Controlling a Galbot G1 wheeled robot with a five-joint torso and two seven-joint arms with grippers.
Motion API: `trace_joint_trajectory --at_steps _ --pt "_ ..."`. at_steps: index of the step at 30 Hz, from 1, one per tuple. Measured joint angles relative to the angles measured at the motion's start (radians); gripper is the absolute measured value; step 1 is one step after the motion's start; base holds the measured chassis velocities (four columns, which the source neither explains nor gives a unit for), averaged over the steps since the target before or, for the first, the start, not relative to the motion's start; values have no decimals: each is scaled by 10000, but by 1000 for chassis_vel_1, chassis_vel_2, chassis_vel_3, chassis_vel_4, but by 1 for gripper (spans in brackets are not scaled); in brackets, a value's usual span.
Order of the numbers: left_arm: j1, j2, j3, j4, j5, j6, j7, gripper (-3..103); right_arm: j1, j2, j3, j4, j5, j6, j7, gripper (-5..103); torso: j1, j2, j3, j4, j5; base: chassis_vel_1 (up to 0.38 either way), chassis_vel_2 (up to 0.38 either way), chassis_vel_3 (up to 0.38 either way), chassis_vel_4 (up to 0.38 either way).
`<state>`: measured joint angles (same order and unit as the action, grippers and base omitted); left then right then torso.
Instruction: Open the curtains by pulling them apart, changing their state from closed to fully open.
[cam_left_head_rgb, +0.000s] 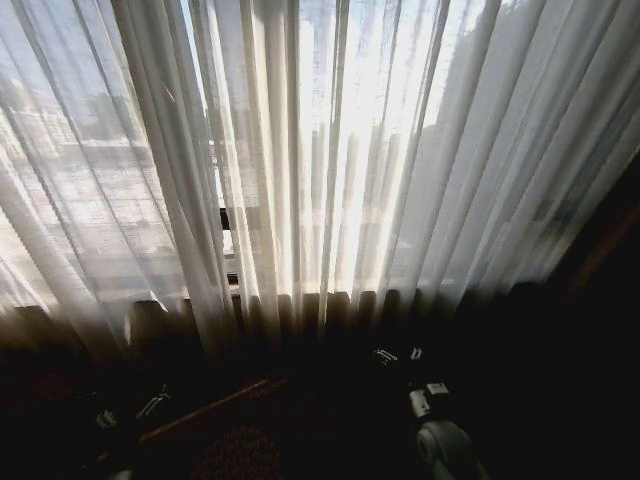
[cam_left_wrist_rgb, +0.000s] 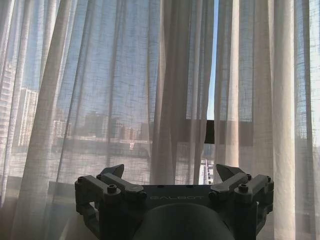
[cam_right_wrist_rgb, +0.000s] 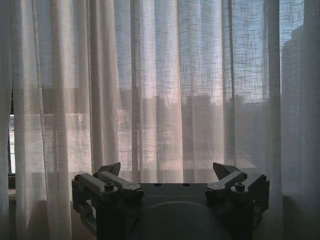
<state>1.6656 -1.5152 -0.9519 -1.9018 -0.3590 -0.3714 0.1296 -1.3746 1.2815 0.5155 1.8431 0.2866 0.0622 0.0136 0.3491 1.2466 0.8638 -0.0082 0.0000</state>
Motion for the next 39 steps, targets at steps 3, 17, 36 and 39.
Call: trace_joint_trajectory --at_steps 3,17,36,39 --pt "-1 0 0 0 0 0 0 100 2 -2 11 -10 -39 59 -174 100 0 0 0 0 0 0 0 0 0" --pt "0 0 0 0 0 0 0 100 183 17 -102 -184 -126 16 -233 100 -1 1 -1 0 0 -36 36 34 -34" --pt "-2 0 1 0 0 0 2 100 138 58 -110 -189 -251 48 -452 100 4 -2 1 0 3 -276 310 271 -302" --pt "-1 0 -1 0 0 0 0 100 129 75 -118 -238 -243 147 -457 100 -5 2 -2 0 -6 -247 422 260 -426"
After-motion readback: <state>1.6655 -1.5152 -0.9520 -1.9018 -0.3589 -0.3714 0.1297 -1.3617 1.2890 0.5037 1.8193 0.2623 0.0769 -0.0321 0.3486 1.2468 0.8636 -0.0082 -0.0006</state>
